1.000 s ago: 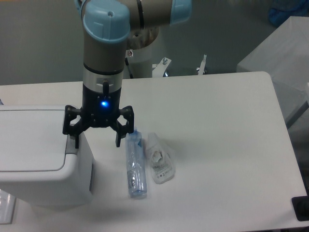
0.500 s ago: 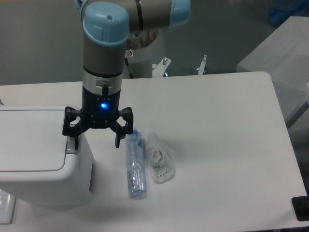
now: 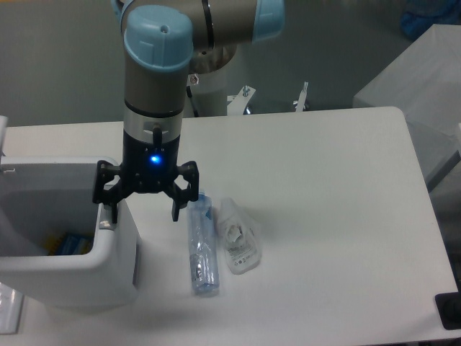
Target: Open the trash can
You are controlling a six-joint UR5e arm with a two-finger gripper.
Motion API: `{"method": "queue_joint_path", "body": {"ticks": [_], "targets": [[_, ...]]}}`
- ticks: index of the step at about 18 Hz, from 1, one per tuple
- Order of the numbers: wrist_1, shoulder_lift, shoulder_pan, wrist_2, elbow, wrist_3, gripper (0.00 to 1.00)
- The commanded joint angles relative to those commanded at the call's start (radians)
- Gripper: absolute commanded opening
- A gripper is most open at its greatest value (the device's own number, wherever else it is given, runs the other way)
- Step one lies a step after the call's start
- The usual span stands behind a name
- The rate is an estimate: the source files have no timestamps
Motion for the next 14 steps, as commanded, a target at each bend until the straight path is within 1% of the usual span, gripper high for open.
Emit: {"method": "queue_joint_path", "body": {"ticks": [1, 2, 4, 5, 8, 10, 12, 14], "targets": [[0.032, -0.003, 0.002, 0.005, 0.020, 0.000, 1.00], [0.048, -0.005, 0.003, 0.023, 0.037, 0.003, 1.00], [0.051, 0.000, 0.014, 0.121, 0.055, 0.011, 1.00], [0.048, 0.003, 0.026, 0.149, 0.063, 0.026, 1.00], [0.030, 0.006, 0.055, 0.163, 0.063, 0.139, 1.00], [-0.009, 0.011, 0.069, 0.195, 0.057, 0.222, 1.00], [-0.042, 0.015, 0.092, 0.212, 0.055, 0.279, 1.00], [-0.050, 0.018, 0.121, 0.212, 0.052, 0.313, 1.00]]}}
